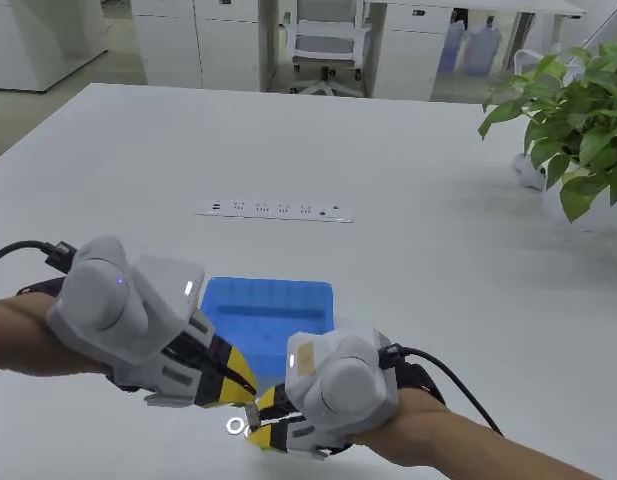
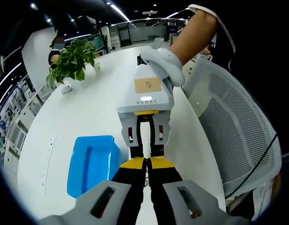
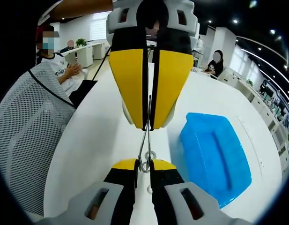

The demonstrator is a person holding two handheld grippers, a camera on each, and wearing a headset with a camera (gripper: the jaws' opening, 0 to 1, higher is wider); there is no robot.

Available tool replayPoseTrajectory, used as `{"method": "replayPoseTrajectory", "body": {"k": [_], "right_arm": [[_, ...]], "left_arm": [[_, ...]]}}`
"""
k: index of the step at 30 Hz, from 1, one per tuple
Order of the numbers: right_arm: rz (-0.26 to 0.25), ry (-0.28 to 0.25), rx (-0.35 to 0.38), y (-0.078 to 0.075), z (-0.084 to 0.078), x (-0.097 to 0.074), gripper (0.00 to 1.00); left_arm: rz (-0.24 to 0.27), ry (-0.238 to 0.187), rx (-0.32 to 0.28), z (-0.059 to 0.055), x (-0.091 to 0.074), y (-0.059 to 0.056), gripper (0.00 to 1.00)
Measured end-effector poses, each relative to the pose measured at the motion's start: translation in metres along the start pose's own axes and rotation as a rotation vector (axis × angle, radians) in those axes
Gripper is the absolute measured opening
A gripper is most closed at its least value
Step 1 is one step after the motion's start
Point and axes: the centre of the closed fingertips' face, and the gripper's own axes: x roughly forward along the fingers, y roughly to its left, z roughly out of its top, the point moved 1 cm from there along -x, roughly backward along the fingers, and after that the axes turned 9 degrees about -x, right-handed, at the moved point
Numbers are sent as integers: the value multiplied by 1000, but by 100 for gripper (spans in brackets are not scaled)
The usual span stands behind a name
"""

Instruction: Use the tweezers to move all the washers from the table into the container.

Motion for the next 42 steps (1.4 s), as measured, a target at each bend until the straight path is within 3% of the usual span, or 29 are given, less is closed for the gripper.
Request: {"method": "replayPoseTrajectory", "body": {"k": [14, 25, 42], "right_arm": [[6, -4, 0, 0, 1, 8, 12], [9, 3, 1, -1, -1, 9, 14], [14, 6, 19, 0, -3, 10, 9]], "left_arm": [[6, 12, -14, -4, -1, 1, 5], [31, 11, -89, -5, -1, 8, 5], [30, 6, -86, -5, 0, 6, 5]]}}
